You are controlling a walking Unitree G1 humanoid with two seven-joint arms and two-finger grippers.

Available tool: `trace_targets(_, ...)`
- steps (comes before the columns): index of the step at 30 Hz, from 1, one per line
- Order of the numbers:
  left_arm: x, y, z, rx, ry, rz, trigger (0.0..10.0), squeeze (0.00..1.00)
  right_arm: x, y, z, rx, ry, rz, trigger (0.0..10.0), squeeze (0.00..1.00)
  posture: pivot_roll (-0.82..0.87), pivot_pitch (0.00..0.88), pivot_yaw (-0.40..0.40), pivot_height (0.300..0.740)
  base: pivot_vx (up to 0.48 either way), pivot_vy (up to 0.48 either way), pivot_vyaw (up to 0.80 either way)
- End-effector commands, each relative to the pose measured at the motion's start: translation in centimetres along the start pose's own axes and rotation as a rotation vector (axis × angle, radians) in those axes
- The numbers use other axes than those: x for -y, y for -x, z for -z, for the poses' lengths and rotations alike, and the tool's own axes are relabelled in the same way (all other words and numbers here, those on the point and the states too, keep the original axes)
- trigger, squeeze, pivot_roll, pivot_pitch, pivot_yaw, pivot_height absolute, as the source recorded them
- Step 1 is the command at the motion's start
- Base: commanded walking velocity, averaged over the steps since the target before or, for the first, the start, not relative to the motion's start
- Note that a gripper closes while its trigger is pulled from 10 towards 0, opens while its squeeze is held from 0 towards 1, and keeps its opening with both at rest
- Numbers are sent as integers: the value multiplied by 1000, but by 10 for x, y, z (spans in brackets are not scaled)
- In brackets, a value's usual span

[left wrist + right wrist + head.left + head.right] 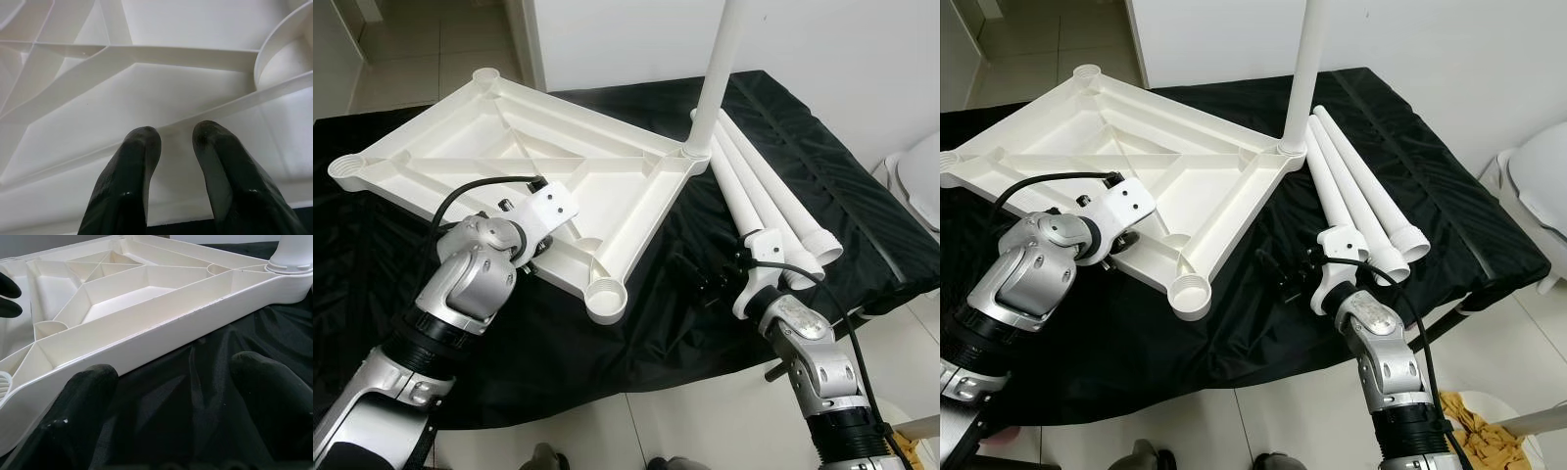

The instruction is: Building children table

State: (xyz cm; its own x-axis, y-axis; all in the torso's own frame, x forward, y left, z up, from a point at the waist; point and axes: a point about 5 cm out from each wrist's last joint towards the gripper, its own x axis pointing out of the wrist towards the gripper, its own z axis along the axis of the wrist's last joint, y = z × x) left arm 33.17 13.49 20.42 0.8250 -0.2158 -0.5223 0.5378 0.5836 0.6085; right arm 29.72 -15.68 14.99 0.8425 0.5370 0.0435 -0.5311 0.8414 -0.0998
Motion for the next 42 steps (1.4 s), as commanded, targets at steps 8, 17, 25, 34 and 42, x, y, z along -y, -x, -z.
trace_targets(8, -20, -17, -8, 53, -18, -288, 10000, 0, 0, 3, -5, 18, 12, -13, 10000, 0, -86, 113, -1, 740, 0, 0, 0)
trace_targets(17, -37, -26, -4, 35, 93, -353, 10000, 1000, 1, 7, -5, 15, 20, -14, 10000, 0, -100, 115, 0, 740, 0, 0, 0)
trace_targets(25, -41, -30, -5, 49, 28, -297, 10000, 1000, 3, 10, -5, 6, 34, -15, 10000, 0, -105, 114, -1, 740, 0, 0, 0)
trace_targets(34, -79, -16, -12, 180, 328, -335, 10000, 0, 1, 10, -4, 6, 44, -20, 10000, 0, -107, 101, 3, 740, 0, 0, 0)
trace_targets(42, -73, -14, -14, 249, 393, -183, 10000, 0, 1, 9, -4, 9, 54, -26, 10000, 0, -107, 98, 3, 740, 0, 0, 0)
